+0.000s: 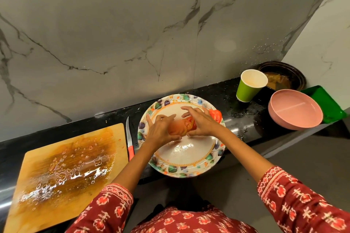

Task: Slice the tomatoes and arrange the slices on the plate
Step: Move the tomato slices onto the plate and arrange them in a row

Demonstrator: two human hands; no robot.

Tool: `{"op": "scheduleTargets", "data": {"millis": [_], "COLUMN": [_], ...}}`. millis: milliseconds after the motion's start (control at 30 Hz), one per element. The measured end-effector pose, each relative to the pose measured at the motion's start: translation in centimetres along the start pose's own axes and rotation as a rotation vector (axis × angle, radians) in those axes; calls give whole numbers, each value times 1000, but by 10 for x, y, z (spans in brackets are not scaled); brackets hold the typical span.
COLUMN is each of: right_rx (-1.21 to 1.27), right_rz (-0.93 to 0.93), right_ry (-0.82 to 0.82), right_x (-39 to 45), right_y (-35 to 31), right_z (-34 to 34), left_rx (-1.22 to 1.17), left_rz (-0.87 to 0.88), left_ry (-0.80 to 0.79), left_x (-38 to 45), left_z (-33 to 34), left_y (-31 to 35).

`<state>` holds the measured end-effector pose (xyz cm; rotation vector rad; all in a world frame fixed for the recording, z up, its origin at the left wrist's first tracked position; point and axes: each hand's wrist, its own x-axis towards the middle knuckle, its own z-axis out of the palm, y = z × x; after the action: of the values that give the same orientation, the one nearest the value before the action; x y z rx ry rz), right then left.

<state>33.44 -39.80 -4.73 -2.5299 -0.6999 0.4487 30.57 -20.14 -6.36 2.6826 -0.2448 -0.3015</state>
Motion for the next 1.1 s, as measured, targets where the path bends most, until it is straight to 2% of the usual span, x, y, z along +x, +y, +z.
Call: {"op": "scheduleTargets", "data": {"millis": [167,367,567,900,1100], "right_rx": [-17,18,87,65,19], "right_rz": [-6,61,63,1,1], "right_ry": [3,124,170,117,71], "right_x": [1,-4,-6,5,5], "right_y": [-1,11,20,15,10], "right_z": [6,1,4,9,9], "left_rx": [33,72,146,-9,13], "left_rz": [13,-6,8,23,26], "left_ry": [-11,-10,41,90,84], "left_x": [2,5,4,4,4], "left_z": [4,3,4,9,10], "left_y": [2,12,22,9,9]}}
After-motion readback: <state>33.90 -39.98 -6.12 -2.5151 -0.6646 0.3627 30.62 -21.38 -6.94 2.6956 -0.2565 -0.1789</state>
